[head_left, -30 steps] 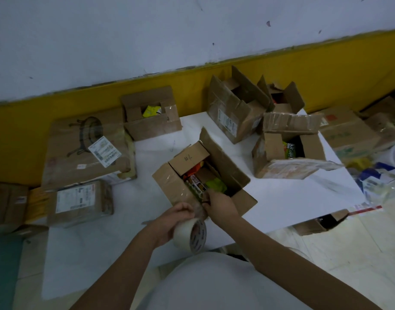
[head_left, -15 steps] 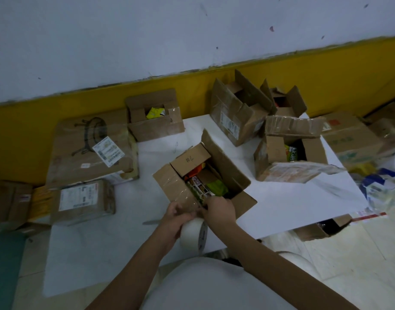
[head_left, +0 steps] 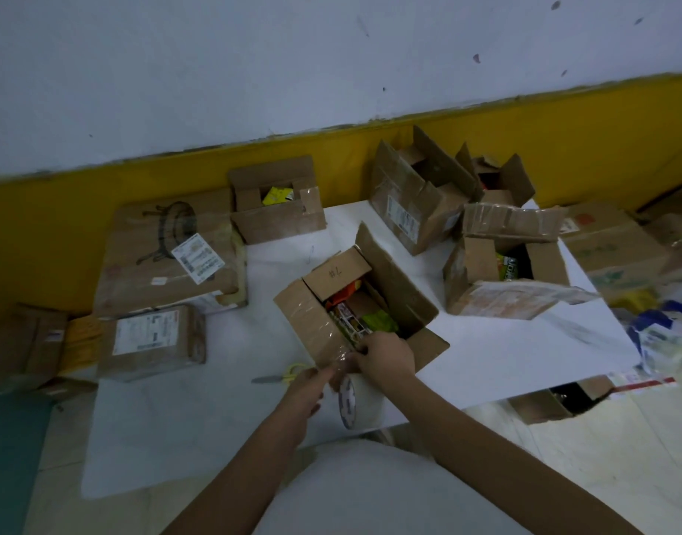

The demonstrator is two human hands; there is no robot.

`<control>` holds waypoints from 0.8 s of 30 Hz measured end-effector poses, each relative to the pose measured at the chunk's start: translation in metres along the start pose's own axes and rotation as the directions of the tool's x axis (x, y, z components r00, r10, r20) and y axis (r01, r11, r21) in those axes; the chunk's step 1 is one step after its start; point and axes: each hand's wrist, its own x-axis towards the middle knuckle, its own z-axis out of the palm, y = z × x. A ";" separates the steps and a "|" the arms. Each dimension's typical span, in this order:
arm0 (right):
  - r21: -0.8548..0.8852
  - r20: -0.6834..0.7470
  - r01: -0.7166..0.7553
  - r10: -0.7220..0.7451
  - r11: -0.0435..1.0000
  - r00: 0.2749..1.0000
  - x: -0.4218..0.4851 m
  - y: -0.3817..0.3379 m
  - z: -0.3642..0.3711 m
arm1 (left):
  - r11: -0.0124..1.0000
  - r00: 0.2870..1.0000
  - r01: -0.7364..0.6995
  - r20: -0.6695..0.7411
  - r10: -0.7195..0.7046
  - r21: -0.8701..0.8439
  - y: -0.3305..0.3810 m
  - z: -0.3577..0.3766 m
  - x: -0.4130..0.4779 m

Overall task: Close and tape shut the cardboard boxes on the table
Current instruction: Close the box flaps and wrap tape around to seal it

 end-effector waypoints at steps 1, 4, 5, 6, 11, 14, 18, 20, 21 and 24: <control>0.000 0.005 -0.003 0.003 1.000 1.000 -0.002 0.000 0.000 | 0.999 1.000 -0.001 0.007 0.002 -0.047 -0.001 0.000 0.005; -0.035 -0.054 0.048 -0.049 0.998 0.997 -0.009 0.000 0.002 | 0.979 0.997 0.028 0.070 -0.014 -0.201 -0.005 0.004 0.013; -0.063 -0.112 0.084 -0.091 0.994 0.990 -0.015 0.000 0.000 | 0.978 0.997 0.023 0.078 -0.007 -0.206 -0.004 0.005 0.013; -0.093 -0.173 0.129 -0.143 0.987 0.974 -0.021 0.001 -0.002 | 0.981 0.997 0.017 0.079 -0.001 -0.196 -0.003 0.006 0.012; -0.375 -0.033 0.254 -0.287 0.892 0.957 -0.059 -0.004 -0.014 | 0.979 0.991 0.042 0.132 -0.016 -0.201 0.001 0.007 0.012; -0.513 0.082 0.211 -0.198 0.832 0.977 -0.071 -0.007 -0.021 | 0.987 0.987 0.045 0.159 -0.020 -0.157 0.003 0.014 0.007; -0.536 0.056 0.135 -0.125 0.834 0.991 -0.079 -0.009 -0.031 | 0.988 0.983 0.065 0.180 -0.038 -0.142 0.003 0.029 0.001; -0.487 0.035 0.111 -0.107 0.867 0.994 -0.082 -0.008 -0.037 | 0.982 0.981 0.076 0.190 -0.043 -0.175 0.001 0.037 0.001; -0.459 0.035 0.107 -0.102 0.882 0.994 -0.083 -0.008 -0.041 | 0.979 0.981 0.079 0.191 -0.042 -0.187 0.002 0.040 -0.002; -0.311 -0.020 0.034 -0.042 0.950 0.999 -0.080 -0.014 -0.050 | 0.973 0.983 0.074 0.181 -0.034 -0.217 0.001 0.052 -0.005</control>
